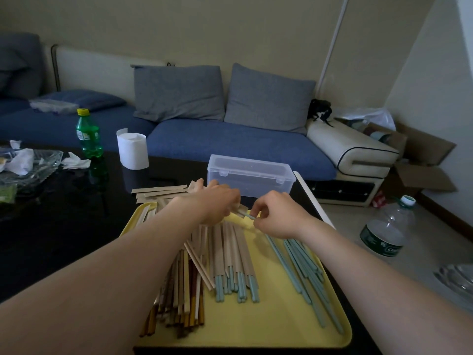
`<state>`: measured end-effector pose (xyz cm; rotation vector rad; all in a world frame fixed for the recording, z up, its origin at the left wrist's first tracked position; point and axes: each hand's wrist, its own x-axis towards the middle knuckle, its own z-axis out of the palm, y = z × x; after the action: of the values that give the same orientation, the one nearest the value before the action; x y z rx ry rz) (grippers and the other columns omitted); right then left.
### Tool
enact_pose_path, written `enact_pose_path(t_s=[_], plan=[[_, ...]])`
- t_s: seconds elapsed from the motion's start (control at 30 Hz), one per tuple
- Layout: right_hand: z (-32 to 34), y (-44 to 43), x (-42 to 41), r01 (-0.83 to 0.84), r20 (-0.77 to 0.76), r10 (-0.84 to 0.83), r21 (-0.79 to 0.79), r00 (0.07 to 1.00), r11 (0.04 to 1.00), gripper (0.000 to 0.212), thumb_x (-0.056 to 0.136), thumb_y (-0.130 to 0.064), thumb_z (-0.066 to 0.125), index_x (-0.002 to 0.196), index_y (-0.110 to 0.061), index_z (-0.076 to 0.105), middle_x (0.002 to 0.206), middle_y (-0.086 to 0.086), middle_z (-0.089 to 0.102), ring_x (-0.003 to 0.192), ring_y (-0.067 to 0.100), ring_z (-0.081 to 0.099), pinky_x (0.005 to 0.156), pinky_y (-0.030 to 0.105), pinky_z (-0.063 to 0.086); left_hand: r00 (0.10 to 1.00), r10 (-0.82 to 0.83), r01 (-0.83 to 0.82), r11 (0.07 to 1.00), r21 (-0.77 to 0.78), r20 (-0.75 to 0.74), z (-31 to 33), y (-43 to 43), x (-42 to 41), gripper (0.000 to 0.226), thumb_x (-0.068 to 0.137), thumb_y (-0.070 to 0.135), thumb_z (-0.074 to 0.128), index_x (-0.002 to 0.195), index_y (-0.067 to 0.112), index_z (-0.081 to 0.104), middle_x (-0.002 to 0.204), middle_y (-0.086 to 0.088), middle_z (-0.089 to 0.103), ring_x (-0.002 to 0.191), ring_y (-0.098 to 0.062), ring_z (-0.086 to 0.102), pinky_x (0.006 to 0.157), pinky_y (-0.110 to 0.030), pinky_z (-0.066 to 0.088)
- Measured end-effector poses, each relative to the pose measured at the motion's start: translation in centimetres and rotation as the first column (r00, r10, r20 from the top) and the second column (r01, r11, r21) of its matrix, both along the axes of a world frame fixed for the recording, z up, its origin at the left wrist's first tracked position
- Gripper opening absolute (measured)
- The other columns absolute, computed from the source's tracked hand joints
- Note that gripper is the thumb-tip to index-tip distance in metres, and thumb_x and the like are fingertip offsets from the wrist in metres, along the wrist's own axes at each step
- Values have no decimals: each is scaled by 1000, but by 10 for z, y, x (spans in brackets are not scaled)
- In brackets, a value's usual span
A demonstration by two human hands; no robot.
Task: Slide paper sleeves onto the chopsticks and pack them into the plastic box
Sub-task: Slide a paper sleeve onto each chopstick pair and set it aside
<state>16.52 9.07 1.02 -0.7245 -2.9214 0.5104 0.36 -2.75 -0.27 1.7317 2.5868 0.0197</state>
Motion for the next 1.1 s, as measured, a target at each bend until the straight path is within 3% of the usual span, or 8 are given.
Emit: enact_pose_path(t_s=[0.13,0.27,0.4,0.53,0.7,0.83,0.97,1.1], plan=[[-2,3,-6,20,-175,-49,-162,983,987,36,93,-18,82,129,-16,74,90,-5,77,86,6,72,70,17,51,995,-31,23,997,79,91,1,-2,2,26,100,20,64,116,35,51,120,8,60,122,-20,52,112,-53,35],[1,2,-7,179,-201,-225,-221,954,959,55,91,-46,85,131,-24,54,108,1,69,97,15,66,69,22,45,986,-39,21,994,109,162,4,-1,4,25,102,21,62,123,30,54,124,4,59,120,-21,53,107,-51,42],[-1,1,-9,277,-163,-333,-293,929,915,25,111,-47,53,109,-22,50,93,-1,53,92,21,65,70,31,47,983,-18,-2,994,107,185,9,-2,7,25,104,22,60,128,26,53,129,1,58,122,-23,53,108,-51,41],[-1,-1,-21,211,-236,-415,-587,879,781,21,110,-36,42,111,-22,57,102,7,61,102,26,64,102,54,57,984,-30,15,996,90,174,11,-3,10,25,104,22,59,128,25,54,131,1,57,124,-24,52,107,-50,42],[4,-10,-25,139,-174,-442,-796,880,589,36,114,-44,38,143,-26,49,135,13,60,128,29,57,114,49,44,985,-60,49,996,73,164,15,-2,15,27,104,20,59,131,24,57,133,0,58,125,-24,52,107,-48,40],[3,4,-17,341,-129,-447,-473,885,812,28,111,-26,43,115,-9,65,114,21,70,97,32,68,82,41,54,989,-46,41,998,40,138,11,-3,12,31,104,19,59,134,24,56,133,0,59,128,-24,51,112,-49,35],[3,3,0,348,184,-329,-81,926,934,9,94,-12,71,90,-6,68,78,13,75,56,21,71,58,29,63,994,-11,9,1000,13,112,4,-3,3,28,103,19,61,129,28,57,130,2,60,130,-24,50,118,-56,27],[7,-9,1,302,384,-276,-9,881,953,24,85,-14,90,93,-6,69,77,13,78,56,19,75,64,31,68,996,-11,13,1000,-18,86,2,-4,-1,28,102,21,63,127,30,57,130,3,59,132,-24,48,119,-60,24]])
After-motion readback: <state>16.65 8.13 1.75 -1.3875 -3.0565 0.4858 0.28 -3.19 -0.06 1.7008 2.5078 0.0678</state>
